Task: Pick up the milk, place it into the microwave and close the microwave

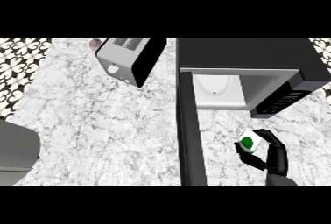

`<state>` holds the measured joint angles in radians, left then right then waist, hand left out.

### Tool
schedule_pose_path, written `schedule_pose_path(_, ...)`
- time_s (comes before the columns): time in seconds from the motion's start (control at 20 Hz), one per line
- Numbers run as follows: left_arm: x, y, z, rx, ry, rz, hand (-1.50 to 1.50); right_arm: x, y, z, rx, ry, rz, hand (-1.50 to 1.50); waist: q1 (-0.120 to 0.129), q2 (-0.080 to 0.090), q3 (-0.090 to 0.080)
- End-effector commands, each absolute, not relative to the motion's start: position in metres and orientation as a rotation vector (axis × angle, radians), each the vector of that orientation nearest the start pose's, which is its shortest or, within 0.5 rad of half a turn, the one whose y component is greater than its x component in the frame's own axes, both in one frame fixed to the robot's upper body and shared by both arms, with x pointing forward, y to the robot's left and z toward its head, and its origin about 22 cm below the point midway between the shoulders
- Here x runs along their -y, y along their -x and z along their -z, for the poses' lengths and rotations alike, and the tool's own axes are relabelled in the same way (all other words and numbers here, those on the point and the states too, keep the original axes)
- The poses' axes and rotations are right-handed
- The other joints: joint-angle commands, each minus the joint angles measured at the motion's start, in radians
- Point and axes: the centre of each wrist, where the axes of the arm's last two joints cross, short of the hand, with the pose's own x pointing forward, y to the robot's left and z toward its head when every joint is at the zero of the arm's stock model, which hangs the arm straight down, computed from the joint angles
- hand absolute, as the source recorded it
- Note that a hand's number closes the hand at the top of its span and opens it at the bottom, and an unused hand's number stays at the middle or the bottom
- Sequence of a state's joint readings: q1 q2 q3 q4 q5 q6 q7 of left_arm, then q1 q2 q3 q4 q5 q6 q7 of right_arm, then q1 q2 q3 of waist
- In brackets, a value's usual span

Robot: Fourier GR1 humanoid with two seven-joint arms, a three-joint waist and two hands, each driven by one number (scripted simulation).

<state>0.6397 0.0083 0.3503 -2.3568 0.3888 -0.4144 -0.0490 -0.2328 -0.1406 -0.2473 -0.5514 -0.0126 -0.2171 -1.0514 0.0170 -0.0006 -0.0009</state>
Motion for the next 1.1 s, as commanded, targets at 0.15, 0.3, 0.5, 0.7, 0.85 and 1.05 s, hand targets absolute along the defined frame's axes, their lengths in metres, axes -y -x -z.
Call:
schedule_pose_path(0.15,-0.313,-0.058,-0.113,1.959,0.003,-0.024,-1.50,0.348,-0.239,0.136,1.917,0.258,-0.114,1.50,0.011,0.002,0.003)
schedule_pose_path(0.3,-0.305,-0.061,-0.126,1.946,-0.010,-0.019,-1.50,0.331,-0.250,0.130,1.946,0.145,-0.165,1.50,-0.007,0.000,0.002)
schedule_pose_path(0.5,-0.316,-0.060,-0.118,1.949,-0.015,-0.037,-1.50,0.301,-0.253,0.133,1.954,-0.020,-0.175,1.50,-0.010,-0.004,0.001)
schedule_pose_path(0.7,-0.319,-0.058,-0.116,1.956,-0.057,-0.052,-1.50,0.311,-0.258,0.107,1.955,-0.103,-0.188,1.50,-0.023,-0.007,-0.001)
schedule_pose_path(0.85,-0.319,-0.053,-0.120,1.953,-0.036,-0.061,-1.50,0.289,-0.263,0.097,2.010,-0.020,-0.217,1.50,-0.017,-0.004,0.000)
schedule_pose_path(1.05,-0.324,-0.037,-0.125,1.925,-0.041,-0.042,-1.50,0.270,-0.270,0.067,1.984,0.041,-0.194,1.50,-0.012,-0.005,0.000)
